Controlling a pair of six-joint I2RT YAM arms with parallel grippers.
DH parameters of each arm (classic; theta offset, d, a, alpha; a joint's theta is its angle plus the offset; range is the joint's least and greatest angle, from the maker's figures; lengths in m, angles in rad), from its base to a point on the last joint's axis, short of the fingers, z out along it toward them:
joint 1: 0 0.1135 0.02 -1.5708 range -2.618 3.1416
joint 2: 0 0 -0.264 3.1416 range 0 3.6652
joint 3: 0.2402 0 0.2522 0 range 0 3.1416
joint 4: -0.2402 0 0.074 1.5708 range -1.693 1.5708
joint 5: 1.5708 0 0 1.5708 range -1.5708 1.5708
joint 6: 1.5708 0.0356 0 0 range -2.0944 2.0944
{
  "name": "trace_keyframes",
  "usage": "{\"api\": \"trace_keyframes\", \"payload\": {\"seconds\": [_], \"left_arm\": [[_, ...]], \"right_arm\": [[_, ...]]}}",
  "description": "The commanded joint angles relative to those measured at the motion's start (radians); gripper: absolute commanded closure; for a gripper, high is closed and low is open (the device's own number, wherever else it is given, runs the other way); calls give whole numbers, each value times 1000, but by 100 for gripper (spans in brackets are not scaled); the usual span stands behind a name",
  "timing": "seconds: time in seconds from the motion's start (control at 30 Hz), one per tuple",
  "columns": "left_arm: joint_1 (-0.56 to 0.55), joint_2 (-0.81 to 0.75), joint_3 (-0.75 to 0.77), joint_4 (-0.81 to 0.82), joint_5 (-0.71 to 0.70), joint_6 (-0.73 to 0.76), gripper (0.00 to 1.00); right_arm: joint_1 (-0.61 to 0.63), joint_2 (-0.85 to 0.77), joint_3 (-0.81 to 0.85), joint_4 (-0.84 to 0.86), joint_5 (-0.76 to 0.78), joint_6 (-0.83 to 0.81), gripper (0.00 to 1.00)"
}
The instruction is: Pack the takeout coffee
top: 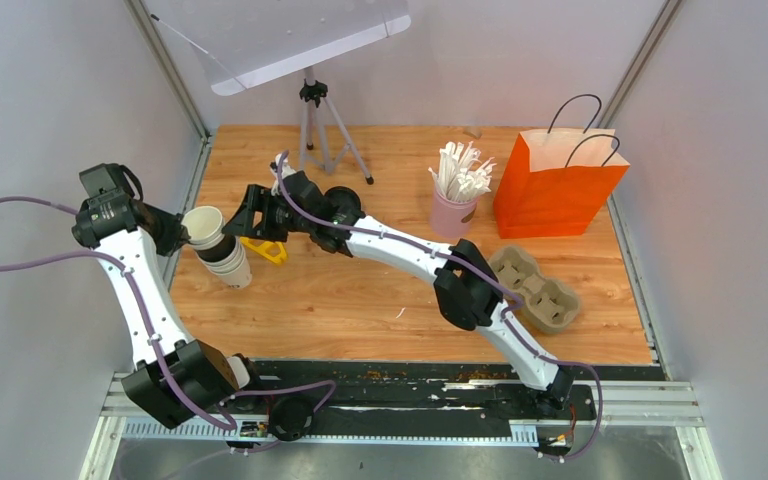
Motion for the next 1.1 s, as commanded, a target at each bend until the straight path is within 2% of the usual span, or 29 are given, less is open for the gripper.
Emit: {"api": "trace_keyframes", "payload": {"seconds": [0.0,0.57,1.07], "left_arm": [[12,-2,40,-1,37,21,100],[21,-16,41,29,99,-57,100],[35,-12,93,19,95,-69,100]], "right_arm": [[9,11,53,69,-7,-11,27],[26,43,71,20,-1,-38,29],[29,30,54,-19,4,-88,30]]}}
